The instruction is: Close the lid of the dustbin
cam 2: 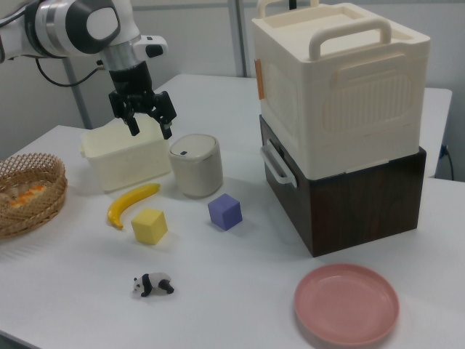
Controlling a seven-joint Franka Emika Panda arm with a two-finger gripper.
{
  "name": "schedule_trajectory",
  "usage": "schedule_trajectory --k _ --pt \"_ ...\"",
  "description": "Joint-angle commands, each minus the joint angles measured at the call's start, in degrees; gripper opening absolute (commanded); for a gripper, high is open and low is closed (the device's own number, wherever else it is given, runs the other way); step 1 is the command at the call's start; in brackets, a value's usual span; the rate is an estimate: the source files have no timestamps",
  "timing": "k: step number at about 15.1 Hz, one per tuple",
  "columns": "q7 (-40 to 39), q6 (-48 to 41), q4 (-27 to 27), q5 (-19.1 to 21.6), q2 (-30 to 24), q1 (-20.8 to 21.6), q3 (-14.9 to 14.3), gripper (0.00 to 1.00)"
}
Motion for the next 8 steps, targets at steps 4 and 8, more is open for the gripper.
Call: schedule_trajectory --k 4,8 --pt "-1.3 -0.7 -1.6 1.4 -1.7 0.2 -0.8 1.0" --pt "-0.7 -0.8 -1.5 1.4 -1.8 0.2 -0.8 1.0"
